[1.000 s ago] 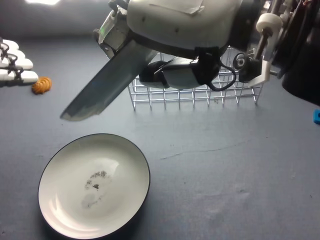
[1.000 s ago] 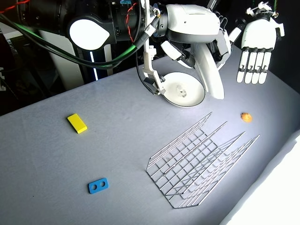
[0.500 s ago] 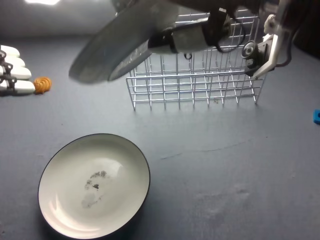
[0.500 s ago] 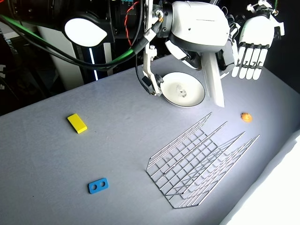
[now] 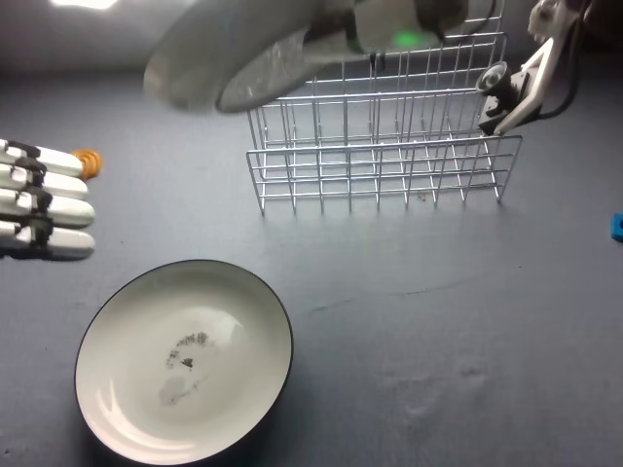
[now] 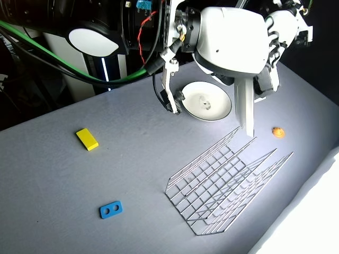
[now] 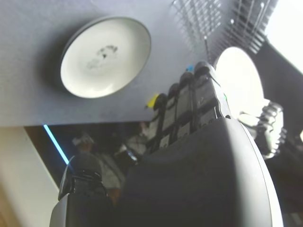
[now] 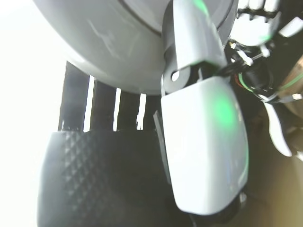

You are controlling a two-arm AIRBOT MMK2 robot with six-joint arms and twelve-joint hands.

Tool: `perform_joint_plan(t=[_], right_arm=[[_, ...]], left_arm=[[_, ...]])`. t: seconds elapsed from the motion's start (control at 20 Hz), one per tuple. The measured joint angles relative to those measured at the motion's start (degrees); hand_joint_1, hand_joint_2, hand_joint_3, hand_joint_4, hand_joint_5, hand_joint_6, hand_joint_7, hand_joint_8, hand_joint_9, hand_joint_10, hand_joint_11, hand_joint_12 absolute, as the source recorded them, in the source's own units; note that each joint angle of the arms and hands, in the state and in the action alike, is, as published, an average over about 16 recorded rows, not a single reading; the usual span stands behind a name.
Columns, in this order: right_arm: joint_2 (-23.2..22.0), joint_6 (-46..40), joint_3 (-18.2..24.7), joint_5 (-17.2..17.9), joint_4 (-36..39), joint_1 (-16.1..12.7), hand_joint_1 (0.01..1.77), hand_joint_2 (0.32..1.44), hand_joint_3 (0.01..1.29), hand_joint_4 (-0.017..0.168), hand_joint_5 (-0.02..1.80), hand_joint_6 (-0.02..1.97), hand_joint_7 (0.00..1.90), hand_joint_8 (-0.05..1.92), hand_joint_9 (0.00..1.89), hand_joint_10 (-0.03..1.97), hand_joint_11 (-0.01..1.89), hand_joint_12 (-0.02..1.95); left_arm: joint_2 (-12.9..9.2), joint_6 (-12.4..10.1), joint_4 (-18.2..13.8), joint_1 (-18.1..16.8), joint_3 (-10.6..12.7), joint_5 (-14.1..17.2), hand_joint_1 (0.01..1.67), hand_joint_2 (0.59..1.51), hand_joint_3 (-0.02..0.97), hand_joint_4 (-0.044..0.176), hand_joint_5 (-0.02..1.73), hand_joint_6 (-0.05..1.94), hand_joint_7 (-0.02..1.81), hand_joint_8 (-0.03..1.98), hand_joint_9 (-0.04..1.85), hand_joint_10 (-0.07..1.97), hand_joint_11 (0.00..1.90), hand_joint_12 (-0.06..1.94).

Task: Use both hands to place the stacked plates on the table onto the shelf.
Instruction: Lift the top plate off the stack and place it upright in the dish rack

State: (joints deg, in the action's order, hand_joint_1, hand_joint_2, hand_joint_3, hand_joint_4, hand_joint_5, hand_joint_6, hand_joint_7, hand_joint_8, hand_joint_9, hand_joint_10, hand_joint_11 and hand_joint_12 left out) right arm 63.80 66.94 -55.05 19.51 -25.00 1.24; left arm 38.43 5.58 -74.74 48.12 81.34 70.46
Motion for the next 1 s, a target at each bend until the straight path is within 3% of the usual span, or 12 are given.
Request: perform_joint_plan(t=[0.15, 0.35, 1.0], right_arm=[[0.1, -0.9, -1.0, -0.3, -3.2, -0.5, 1.35, 1.0, 0.01, -0.005, 0.91, 1.02, 1.0, 0.88, 0.96, 1.15, 0.82, 1.17], [0.4, -2.3, -2.6, -1.5, -6.9, -1.3, 1.35, 1.0, 0.01, -0.006, 0.91, 1.03, 1.0, 0.89, 0.94, 1.16, 0.8, 1.18], [2.2, -5.4, -9.5, -8.0, -14.3, -2.4, 1.36, 1.0, 0.01, -0.007, 0.89, 1.06, 0.97, 0.92, 0.92, 1.19, 0.78, 1.21]], left_arm=[[0.0, 0.1, -1.3, 0.6, -1.3, 0.4, 0.01, 1.16, 0.022, 0.001, 0.02, 0.02, 0.02, -0.01, 0.02, 0.01, 0.02, 0.01], [0.1, 0.1, -2.4, 1.5, -3.2, -1.4, 0.01, 1.162, 0.021, 0.001, 0.02, 0.02, 0.02, -0.01, 0.02, 0.01, 0.02, 0.01], [1.5, 0.2, -0.9, 3.8, -7.9, -12.8, 0.02, 1.169, 0.021, 0.001, 0.02, 0.02, 0.02, -0.01, 0.02, 0.01, 0.02, 0.01]])
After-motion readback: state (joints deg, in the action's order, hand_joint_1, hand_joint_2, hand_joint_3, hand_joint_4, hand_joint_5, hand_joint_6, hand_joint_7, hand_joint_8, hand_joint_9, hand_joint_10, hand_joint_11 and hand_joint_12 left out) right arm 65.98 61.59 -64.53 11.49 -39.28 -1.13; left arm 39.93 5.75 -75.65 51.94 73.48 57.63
